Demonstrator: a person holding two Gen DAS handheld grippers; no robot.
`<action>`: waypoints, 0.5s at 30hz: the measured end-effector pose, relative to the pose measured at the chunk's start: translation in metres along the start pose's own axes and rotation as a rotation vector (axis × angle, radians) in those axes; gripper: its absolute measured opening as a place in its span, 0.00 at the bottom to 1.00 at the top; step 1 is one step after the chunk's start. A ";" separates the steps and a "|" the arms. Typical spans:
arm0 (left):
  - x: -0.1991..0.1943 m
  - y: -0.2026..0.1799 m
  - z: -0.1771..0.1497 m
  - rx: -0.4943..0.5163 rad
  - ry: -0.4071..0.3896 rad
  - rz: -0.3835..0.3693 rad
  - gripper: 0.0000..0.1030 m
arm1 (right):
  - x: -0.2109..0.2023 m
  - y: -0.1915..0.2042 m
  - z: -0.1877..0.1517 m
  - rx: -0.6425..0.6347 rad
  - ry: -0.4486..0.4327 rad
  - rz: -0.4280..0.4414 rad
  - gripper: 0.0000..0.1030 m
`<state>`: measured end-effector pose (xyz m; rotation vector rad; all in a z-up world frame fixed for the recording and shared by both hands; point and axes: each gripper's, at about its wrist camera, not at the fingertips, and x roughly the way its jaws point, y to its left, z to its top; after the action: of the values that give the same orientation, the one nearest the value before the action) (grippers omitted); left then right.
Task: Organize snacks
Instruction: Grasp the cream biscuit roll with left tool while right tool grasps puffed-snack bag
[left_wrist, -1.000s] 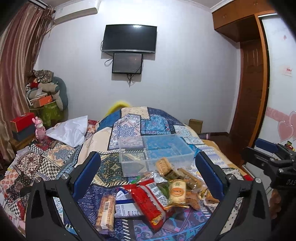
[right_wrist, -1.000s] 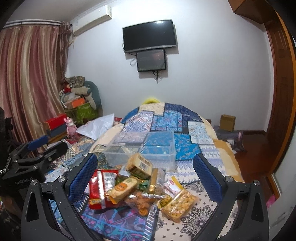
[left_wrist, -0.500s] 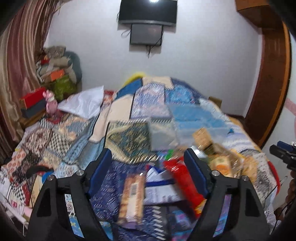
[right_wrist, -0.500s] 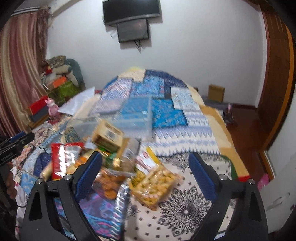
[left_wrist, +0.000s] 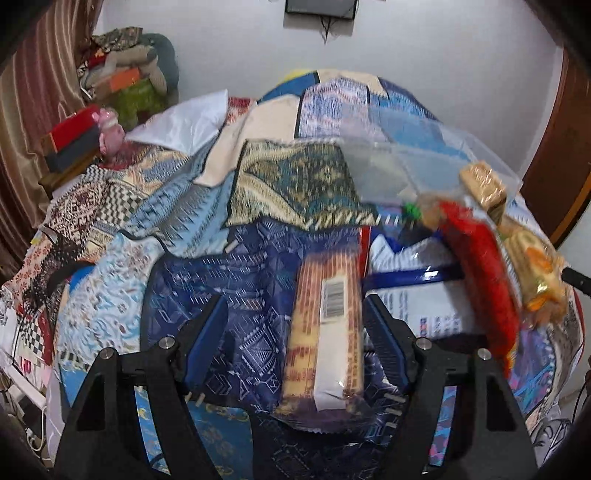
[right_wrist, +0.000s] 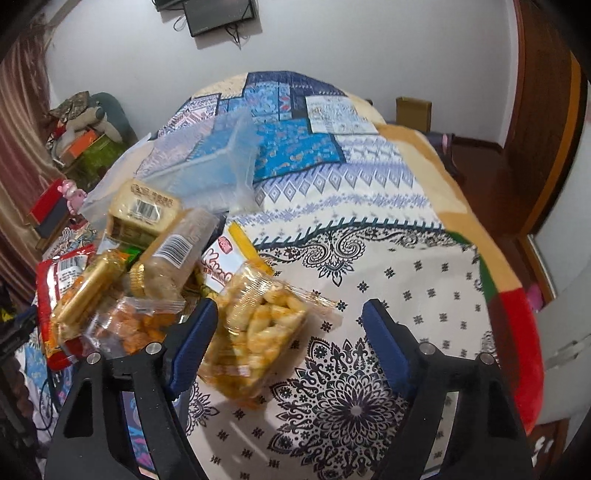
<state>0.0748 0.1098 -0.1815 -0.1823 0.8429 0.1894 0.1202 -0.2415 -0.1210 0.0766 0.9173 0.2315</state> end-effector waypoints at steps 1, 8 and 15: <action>0.004 -0.001 -0.001 0.002 0.010 -0.002 0.73 | 0.001 0.000 0.000 0.001 0.007 0.000 0.76; 0.025 0.003 0.000 -0.016 0.037 0.007 0.71 | 0.010 -0.001 -0.001 0.022 0.030 0.054 0.76; 0.040 0.005 0.000 -0.025 0.061 -0.009 0.45 | 0.023 0.008 -0.002 0.027 0.060 0.095 0.76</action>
<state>0.0991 0.1181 -0.2120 -0.2160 0.9009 0.1868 0.1307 -0.2286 -0.1387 0.1389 0.9775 0.3109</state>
